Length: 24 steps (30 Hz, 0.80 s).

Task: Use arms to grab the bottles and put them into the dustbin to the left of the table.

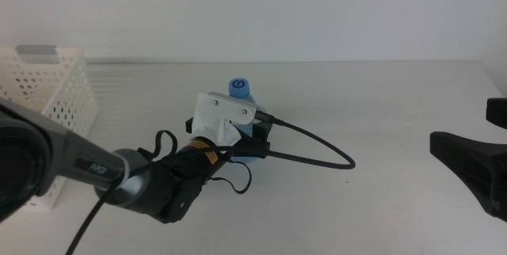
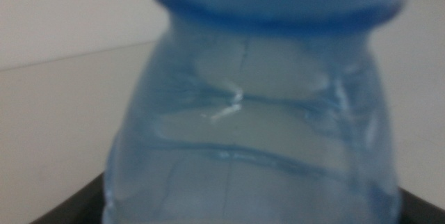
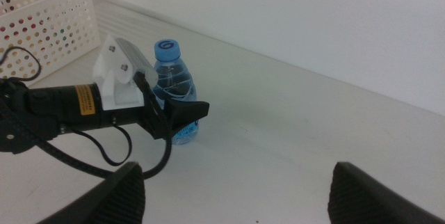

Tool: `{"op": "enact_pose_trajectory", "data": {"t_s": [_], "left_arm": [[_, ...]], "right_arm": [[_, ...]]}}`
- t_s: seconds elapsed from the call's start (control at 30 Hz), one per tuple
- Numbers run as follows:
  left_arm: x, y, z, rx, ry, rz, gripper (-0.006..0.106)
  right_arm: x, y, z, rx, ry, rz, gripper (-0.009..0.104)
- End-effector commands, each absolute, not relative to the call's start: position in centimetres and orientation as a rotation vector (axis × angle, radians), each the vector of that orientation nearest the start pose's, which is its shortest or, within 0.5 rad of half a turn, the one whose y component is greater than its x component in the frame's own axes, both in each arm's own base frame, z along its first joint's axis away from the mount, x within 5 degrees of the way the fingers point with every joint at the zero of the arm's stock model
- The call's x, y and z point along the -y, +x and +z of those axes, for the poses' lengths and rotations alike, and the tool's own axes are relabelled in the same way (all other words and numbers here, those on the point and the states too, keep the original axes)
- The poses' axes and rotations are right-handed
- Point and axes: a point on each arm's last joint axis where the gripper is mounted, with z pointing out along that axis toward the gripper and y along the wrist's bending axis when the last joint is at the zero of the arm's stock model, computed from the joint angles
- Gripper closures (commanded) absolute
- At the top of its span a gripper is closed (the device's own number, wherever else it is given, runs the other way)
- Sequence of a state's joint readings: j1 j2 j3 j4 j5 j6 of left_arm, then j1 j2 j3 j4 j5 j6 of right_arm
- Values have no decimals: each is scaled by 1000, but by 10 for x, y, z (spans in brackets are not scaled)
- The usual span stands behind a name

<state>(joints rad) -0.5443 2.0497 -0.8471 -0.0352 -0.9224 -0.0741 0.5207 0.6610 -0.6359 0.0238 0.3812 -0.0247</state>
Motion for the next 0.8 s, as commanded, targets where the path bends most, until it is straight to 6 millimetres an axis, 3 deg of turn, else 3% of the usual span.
{"op": "enact_pose_trajectory", "data": {"t_s": [0.0,0.1,0.2,0.27,0.43,0.53,0.77], "left_arm": [[200,338,153,-1582,324,-477,10],[202,340,152,-1572,324,-477,13],[202,340,152,-1570,324,-477,24],[202,340,152,-1572,325,-477,39],[204,337,155,-1562,367,-489,87],[206,328,170,-1567,395,-497,106],[193,307,217,-1674,446,-451,105]], "right_arm": [[-69,119,351,-1733,-490,365,21],[-69,119,351,-1733,-490,365,21],[-69,119,351,-1733,-490,365,21],[-69,119,351,-1733,-490,365,21],[-69,119,351,-1733,-490,365,21],[-69,119,351,-1733,-490,365,21],[-69,119,351,-1733,-490,365,21]]}}
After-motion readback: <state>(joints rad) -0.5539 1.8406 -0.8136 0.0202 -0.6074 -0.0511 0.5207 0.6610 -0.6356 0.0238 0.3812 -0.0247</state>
